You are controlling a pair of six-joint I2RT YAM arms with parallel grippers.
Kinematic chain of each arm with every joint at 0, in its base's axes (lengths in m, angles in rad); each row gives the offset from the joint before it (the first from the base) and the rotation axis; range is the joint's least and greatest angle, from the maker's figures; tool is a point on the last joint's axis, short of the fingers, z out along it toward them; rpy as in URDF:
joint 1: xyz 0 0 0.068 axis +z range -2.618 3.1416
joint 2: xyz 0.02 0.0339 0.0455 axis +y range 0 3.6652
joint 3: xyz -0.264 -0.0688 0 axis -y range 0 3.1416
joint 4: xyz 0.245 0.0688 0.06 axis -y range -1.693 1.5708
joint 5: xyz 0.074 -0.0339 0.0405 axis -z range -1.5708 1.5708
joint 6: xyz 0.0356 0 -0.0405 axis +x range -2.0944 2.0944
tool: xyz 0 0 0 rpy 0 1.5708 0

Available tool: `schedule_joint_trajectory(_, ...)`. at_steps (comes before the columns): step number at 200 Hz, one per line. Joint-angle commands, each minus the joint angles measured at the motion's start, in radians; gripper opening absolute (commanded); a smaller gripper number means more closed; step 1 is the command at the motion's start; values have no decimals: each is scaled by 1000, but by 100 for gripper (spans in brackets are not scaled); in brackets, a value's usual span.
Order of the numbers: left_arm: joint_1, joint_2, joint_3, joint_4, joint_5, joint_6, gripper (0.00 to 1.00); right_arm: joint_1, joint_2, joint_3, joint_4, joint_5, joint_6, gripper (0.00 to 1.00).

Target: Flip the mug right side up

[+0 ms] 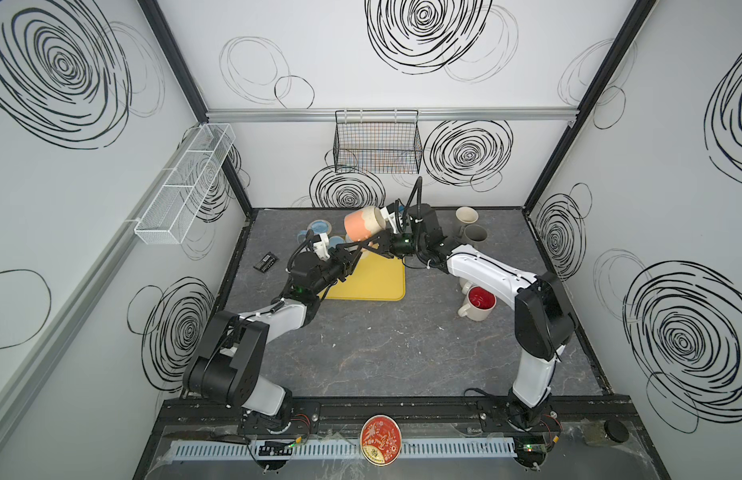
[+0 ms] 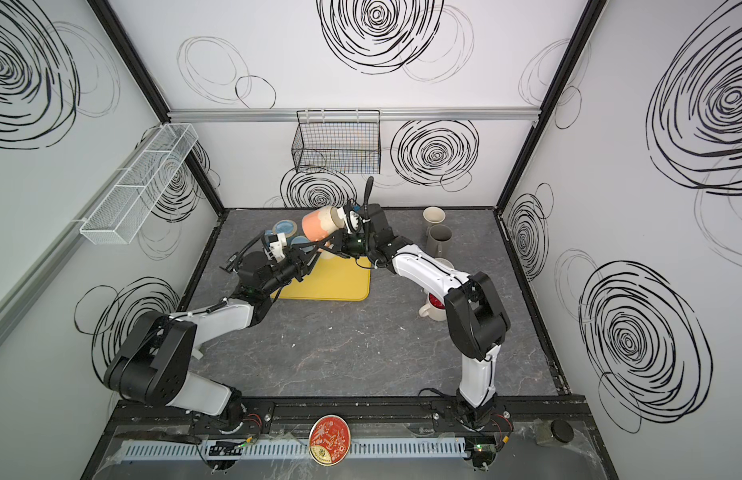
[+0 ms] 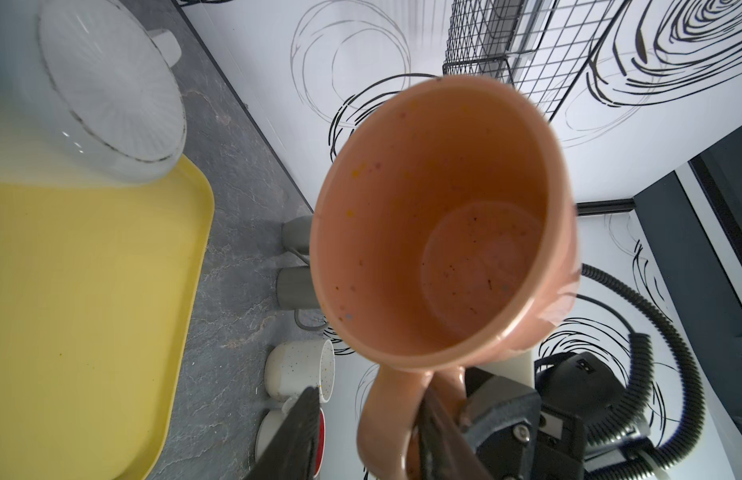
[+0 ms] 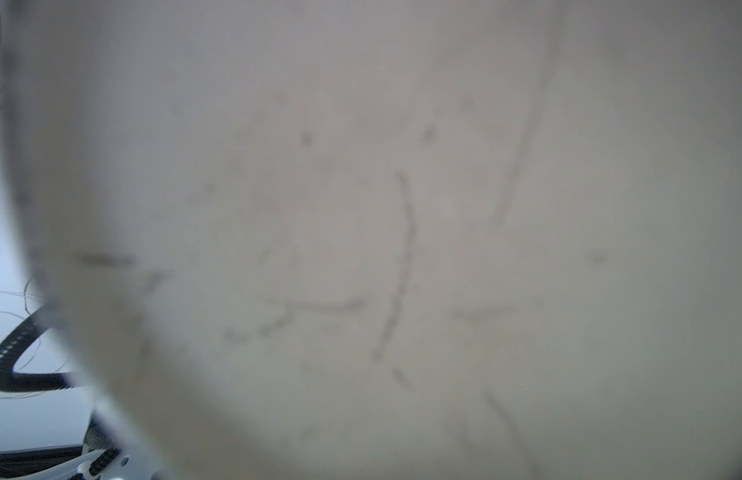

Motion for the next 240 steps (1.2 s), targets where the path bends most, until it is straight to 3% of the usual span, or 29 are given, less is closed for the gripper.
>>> schedule_joint_trajectory(1, -17, 31, 42, 30, 9, 6, 41, 13, -65, 19, 203, -111, 15, 0)
schedule_joint_trajectory(29, -26, 60, 58, 164, 35, -64, 39, 10, -54, 4, 256, -125, 72, 0)
schedule_joint_trajectory(70, -36, 92, 55, 373, 54, -181, 27, -5, -48, -29, 315, -145, 144, 0)
schedule_joint_trajectory(110, -45, 114, 53, 461, 56, -235, 0, -42, -56, -62, 298, -139, 177, 0)
schedule_joint_trajectory(133, -61, 134, 71, 461, 63, -234, 0, -68, -60, -60, 228, -138, 163, 11)
schedule_joint_trajectory(146, -82, 161, 94, 469, 74, -237, 0, -82, -68, -64, 183, -138, 141, 22)
schedule_joint_trajectory(173, -130, 245, 154, 495, 64, -250, 0, -116, -111, -100, 96, -111, 81, 32)
schedule_joint_trajectory(206, -161, 333, 204, 480, 25, -258, 0, -165, -167, -140, -32, -51, 25, 41)
schedule_joint_trajectory(240, -171, 404, 266, 431, 23, -247, 0, -209, -190, -163, -123, -31, -12, 42)
